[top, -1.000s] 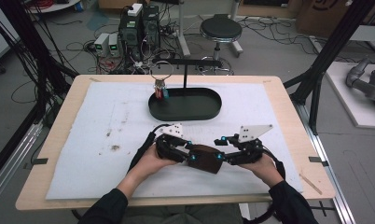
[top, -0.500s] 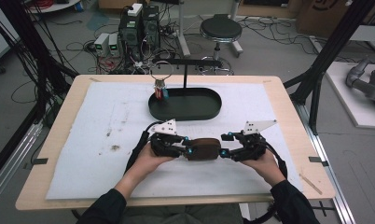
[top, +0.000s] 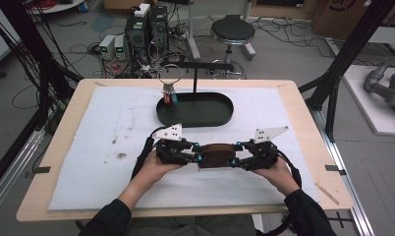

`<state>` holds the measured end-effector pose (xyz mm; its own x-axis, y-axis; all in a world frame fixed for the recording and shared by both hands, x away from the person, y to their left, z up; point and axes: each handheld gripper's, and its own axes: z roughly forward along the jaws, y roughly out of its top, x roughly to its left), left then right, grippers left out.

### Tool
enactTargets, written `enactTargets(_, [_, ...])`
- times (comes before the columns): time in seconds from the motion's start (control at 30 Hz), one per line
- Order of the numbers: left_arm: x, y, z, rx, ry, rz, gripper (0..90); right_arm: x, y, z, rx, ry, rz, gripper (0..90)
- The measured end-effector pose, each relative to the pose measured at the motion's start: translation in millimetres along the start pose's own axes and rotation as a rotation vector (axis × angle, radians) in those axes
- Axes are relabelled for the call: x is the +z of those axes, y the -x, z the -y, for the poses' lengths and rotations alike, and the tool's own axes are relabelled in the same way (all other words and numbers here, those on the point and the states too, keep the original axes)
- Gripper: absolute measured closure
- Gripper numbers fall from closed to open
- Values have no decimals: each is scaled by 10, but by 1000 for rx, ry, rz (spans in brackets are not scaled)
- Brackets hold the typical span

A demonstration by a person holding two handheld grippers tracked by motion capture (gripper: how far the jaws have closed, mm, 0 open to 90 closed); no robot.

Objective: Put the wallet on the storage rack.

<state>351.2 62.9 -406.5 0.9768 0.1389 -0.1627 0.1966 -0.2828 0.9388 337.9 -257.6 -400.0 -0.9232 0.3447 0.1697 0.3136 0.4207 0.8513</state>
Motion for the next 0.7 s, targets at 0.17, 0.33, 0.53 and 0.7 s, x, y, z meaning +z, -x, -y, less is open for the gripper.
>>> enactTargets(0.17, [-24,0,-2,-6,14,2,674,-11,-14,-6,-29,7,-17,616])
enactTargets(0.33, [-50,13,-18,-13,14,-35,609,-18,-43,-17,-48,22,-33,669])
enactTargets(0.53, [-147,21,-61,-31,23,-106,386,7,-80,-50,-66,10,-8,684])
enactTargets(0.7, [-363,79,-99,-15,44,-188,324,-33,-77,-122,-57,37,29,684])
